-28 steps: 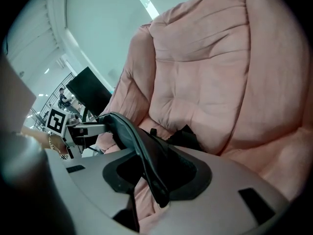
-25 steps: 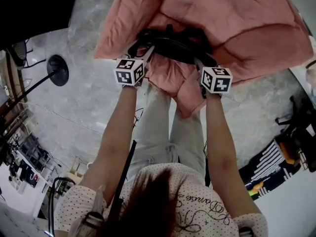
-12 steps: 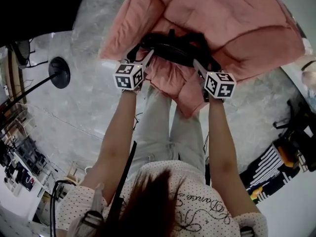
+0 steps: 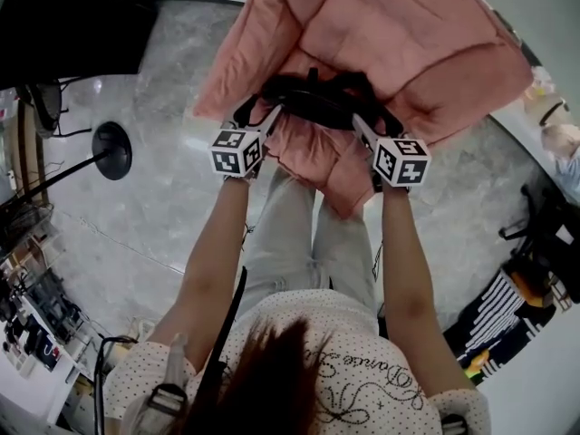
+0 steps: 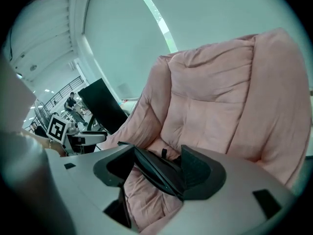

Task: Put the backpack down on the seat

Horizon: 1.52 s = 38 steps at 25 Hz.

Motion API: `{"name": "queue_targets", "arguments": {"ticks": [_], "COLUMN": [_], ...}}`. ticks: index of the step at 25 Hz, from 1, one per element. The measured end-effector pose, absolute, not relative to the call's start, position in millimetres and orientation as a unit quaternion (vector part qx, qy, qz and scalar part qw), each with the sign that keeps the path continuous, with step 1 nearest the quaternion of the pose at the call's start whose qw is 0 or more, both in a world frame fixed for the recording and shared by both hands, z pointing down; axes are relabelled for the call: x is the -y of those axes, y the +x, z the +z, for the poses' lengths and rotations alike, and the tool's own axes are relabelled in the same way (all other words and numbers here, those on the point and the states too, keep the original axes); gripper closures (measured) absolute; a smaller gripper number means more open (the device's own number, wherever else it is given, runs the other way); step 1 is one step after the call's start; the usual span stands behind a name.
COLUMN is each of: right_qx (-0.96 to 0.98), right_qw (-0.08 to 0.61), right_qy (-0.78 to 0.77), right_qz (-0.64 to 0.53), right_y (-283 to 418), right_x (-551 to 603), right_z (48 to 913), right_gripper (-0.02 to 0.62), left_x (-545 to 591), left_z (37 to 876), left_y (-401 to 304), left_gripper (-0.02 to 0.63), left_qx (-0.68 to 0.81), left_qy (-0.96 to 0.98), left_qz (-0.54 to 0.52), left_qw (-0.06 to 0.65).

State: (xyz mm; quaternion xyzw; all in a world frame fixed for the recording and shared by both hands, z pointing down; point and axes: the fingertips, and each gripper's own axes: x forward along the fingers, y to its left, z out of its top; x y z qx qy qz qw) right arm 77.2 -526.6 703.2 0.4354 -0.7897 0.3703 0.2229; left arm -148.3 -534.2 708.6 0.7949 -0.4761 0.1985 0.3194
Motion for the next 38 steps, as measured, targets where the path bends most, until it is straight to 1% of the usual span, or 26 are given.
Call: {"name": "queue_targets", "arguments": {"ticks": [3,7,13,15,19,30,35,38], "right_qx": [0.794,0.800,0.812,0.816,0.821,0.845,0.854,0.856], "right_qw": [0.218,0.210,0.195,0.193,0.184,0.131,0.106,0.092], "right_qy": [0.443,0.453,0.467,0.469,0.479,0.491,0.492,0.495], "right_qz": [0.356,0.333,0.292,0.278,0.250,0.168,0.134,0.113], "right_y": [77,75,81,85,93,101,101,102], "right_x": [521,511,494,490,492,512,514,516], "right_z": [685,657,604,591,571,473,420,392], "right_gripper": [0.299,0.359,0.440,0.473,0.514,0.560,0.567,0.576], "left_x": [529,524,519,520,525,540,540,538], "left_z": [693,667,605,588,565,479,429,401], "left_y": [-143,-139,-135,-130,-123,-101,-93,-87], "left_gripper": [0.353,0.376,0.453,0.488,0.542,0.571,0.575,0.578], "left_qx": [0.460,0.427,0.432,0.436,0.435,0.422,0.417,0.419], "left_qy": [0.810,0.834,0.851,0.855,0.865,0.892,0.898,0.901], "left_qz": [0.210,0.227,0.201,0.190,0.164,0.121,0.126,0.102], "left_qw": [0.298,0.264,0.220,0.205,0.188,0.111,0.057,0.043]}}
